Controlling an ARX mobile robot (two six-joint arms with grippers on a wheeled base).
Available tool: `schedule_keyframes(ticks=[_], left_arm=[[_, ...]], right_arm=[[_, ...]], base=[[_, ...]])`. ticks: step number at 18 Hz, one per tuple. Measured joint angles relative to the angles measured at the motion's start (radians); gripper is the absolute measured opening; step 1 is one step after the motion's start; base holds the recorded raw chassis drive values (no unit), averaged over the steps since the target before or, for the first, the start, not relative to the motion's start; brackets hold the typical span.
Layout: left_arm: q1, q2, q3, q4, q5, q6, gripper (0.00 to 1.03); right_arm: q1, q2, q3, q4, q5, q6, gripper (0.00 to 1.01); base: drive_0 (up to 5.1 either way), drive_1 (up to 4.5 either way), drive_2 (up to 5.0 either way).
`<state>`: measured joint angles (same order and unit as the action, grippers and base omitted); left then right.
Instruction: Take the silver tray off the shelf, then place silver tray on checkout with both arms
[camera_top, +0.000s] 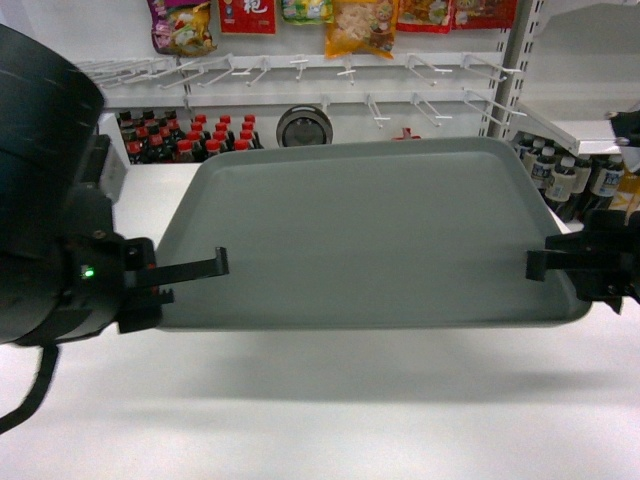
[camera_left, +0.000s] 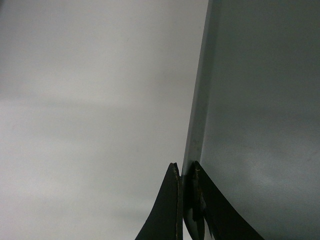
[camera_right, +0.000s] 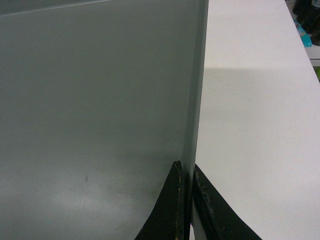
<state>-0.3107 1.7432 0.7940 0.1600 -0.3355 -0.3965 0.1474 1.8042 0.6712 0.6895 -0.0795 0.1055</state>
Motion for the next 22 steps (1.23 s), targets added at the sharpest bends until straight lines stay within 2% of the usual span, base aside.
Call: schedule_keyframes(ticks=[2, 5, 7, 9, 10, 11, 12, 13, 14, 16, 18, 19, 20, 21, 22], left_arm=[[0.024, 0.143, 0.102, 0.015, 0.03, 0.005, 0.03], [0.037, 0.314, 0.206, 0.053, 0.026, 0.039, 0.03], [0.04, 0.397, 0.262, 0.028, 0.024, 0.042, 0.03], [0.04, 0.425, 0.294, 0.004, 0.016, 0.037, 0.03], [0.032, 0.448, 0.341, -0.039, 0.01, 0.029, 0.04], [0.037, 0.441, 0.314, 0.018, -0.013, 0.047, 0.39], [0.047, 0.369, 0.248, 0.06, -0.006, 0.068, 0.58], [0.055, 0.283, 0.195, 0.121, 0.005, 0.083, 0.68], [0.063, 0.191, 0.163, 0.168, 0.001, 0.083, 0.78], [0.066, 0.163, 0.149, 0.239, 0.006, 0.097, 0.78], [0.075, 0.144, 0.122, 0.373, 0.032, 0.121, 0.75], [0.082, 0.122, 0.1, 0.478, 0.058, 0.146, 0.72], [0.084, 0.112, 0.09, 0.515, 0.07, 0.158, 0.7], [0.098, 0.05, -0.008, 0.738, 0.121, 0.236, 0.59], [0.118, 0.014, -0.123, 0.873, 0.143, 0.304, 0.48]], right_arm=[[0.005, 0.119, 0.101, -0.006, 0.008, -0.021, 0.04], [0.009, 0.278, 0.232, -0.023, 0.021, -0.029, 0.04], [0.008, 0.374, 0.308, -0.051, 0.023, -0.029, 0.04], [0.006, 0.464, 0.363, -0.092, 0.028, -0.027, 0.04], [-0.005, 0.494, 0.425, -0.161, 0.045, 0.002, 0.05], [-0.02, 0.452, 0.373, -0.145, 0.065, 0.011, 0.41], [-0.047, 0.362, 0.318, -0.132, 0.049, 0.037, 0.59], [-0.069, 0.273, 0.271, -0.108, 0.012, 0.04, 0.7], [-0.071, 0.203, 0.251, -0.097, 0.008, 0.041, 0.79], [-0.074, 0.198, 0.238, -0.008, 0.028, 0.033, 0.79], [-0.075, 0.198, 0.218, 0.116, 0.059, 0.02, 0.76], [-0.076, 0.199, 0.203, 0.208, 0.088, 0.005, 0.72], [-0.076, 0.197, 0.194, 0.24, 0.102, 0.001, 0.7], [-0.076, 0.178, 0.097, 0.42, 0.142, -0.04, 0.59], [-0.077, 0.163, -0.02, 0.521, 0.143, -0.064, 0.47]], base=[[0.0, 0.0, 0.0], [0.0, 0.0, 0.0], [0.0, 0.0, 0.0], [0.0, 0.0, 0.0], [0.0, 0.0, 0.0], [0.0, 0.0, 0.0], [0.0, 0.0, 0.0], [0.0, 0.0, 0.0], [0.0, 0.0, 0.0], [0.0, 0.0, 0.0], [0.0, 0.0, 0.0], [0.0, 0.0, 0.0], [0.0, 0.0, 0.0], [0.0, 0.0, 0.0], [0.0, 0.0, 0.0]])
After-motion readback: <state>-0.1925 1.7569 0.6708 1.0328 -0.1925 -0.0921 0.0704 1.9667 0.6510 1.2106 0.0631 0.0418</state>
